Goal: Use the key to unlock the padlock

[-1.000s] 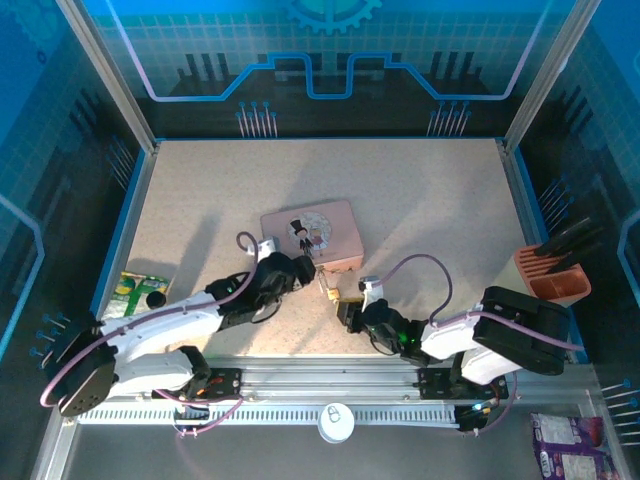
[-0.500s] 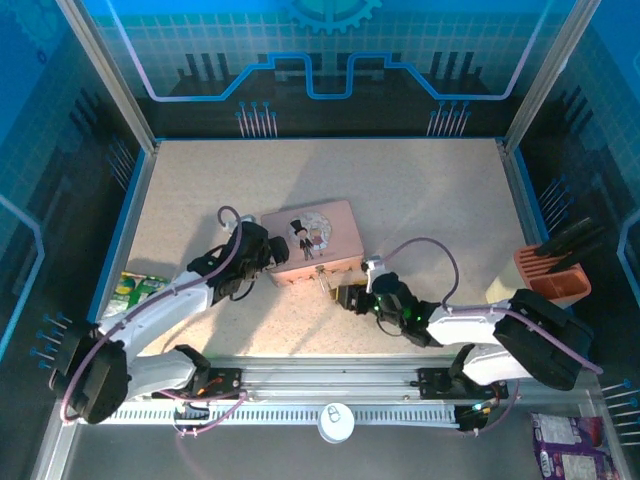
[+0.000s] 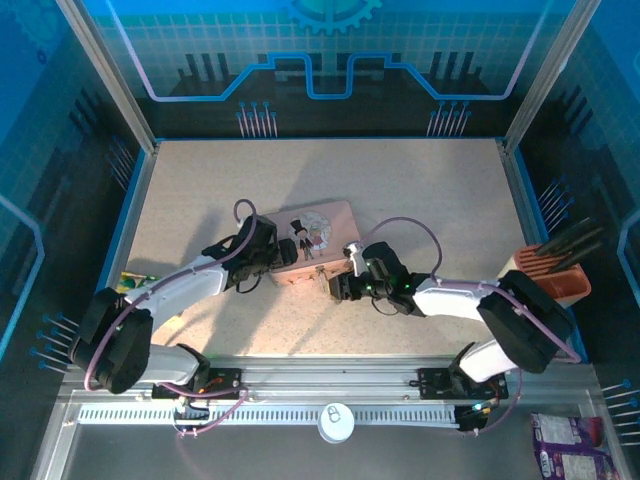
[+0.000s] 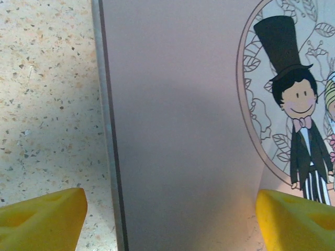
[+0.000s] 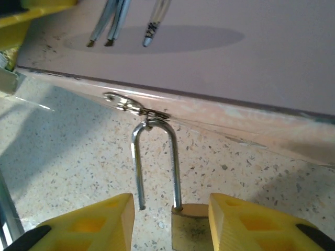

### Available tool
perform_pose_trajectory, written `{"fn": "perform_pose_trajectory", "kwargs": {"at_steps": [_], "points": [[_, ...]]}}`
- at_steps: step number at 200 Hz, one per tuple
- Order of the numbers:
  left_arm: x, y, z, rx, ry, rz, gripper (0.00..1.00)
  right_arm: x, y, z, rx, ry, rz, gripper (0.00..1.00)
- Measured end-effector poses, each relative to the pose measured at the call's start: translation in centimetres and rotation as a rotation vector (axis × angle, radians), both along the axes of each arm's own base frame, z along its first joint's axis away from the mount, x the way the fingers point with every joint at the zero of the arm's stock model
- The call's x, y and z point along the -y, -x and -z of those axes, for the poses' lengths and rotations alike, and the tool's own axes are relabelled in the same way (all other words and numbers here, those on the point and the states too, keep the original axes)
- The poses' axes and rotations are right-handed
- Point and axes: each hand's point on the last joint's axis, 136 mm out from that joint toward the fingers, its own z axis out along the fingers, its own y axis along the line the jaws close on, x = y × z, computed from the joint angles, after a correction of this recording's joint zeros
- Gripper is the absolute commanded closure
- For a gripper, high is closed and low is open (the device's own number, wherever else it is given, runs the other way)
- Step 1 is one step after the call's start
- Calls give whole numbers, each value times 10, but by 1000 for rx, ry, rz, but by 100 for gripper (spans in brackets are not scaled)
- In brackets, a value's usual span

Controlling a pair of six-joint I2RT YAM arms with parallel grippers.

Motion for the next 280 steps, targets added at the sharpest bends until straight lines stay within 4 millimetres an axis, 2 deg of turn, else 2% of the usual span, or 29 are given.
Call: {"fn": "perform_pose_trajectory", "kwargs": {"at_steps": [47, 108, 155, 208, 280], "points": [[0, -1, 0, -1, 10, -13, 15, -4, -1, 19, -41, 26, -27, 62], [0, -4, 3, 6, 35, -42, 15, -15, -13, 22, -38, 6, -42, 70], [1, -5, 5, 17, 59, -62, 15, -23, -19, 23, -25, -6, -57, 80], [-1, -7, 5, 40, 67, -79, 17, -24, -25, 22, -5, -36, -23, 100], [2, -2, 8, 52, 135, -132, 19, -16, -26, 17, 9, -55, 156, 100]]}}
